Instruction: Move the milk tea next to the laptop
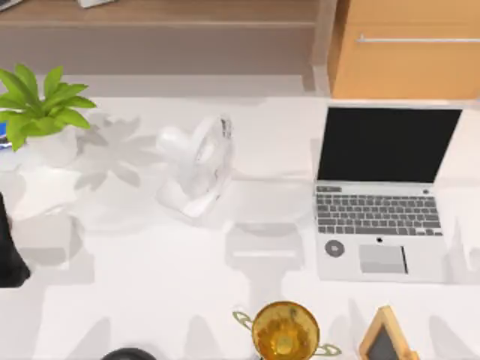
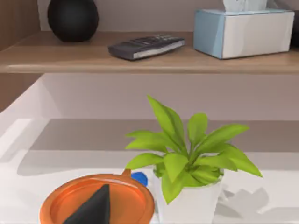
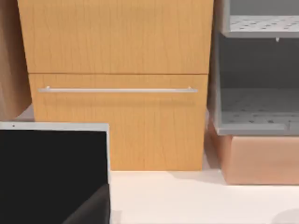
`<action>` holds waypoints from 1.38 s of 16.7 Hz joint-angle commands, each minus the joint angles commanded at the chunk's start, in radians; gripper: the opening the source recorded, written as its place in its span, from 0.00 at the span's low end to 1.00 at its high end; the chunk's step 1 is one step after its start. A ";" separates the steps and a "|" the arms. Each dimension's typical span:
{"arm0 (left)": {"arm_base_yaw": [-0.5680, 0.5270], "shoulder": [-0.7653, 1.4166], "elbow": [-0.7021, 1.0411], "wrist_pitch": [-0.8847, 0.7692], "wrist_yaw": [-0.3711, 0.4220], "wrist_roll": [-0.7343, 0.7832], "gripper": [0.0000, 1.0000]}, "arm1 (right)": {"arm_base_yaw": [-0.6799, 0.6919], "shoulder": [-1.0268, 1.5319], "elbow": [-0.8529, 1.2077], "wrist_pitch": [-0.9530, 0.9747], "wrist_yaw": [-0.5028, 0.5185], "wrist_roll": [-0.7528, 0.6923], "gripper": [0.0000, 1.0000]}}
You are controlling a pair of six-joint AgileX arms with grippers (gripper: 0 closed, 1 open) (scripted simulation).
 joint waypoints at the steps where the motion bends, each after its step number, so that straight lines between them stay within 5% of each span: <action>1: 0.000 0.000 0.000 0.000 0.000 0.000 1.00 | 0.000 0.000 0.000 0.000 0.000 0.000 1.00; 8: 0.000 0.000 0.000 0.000 0.000 0.000 1.00 | -0.152 0.228 0.036 0.212 -0.143 -0.035 1.00; 18: 0.000 0.000 0.000 0.000 0.000 0.000 1.00 | -0.618 1.254 0.145 0.903 -0.579 -0.142 1.00; 23: 0.000 0.000 0.000 0.000 0.000 0.000 1.00 | -0.773 1.566 0.181 1.124 -0.725 -0.178 1.00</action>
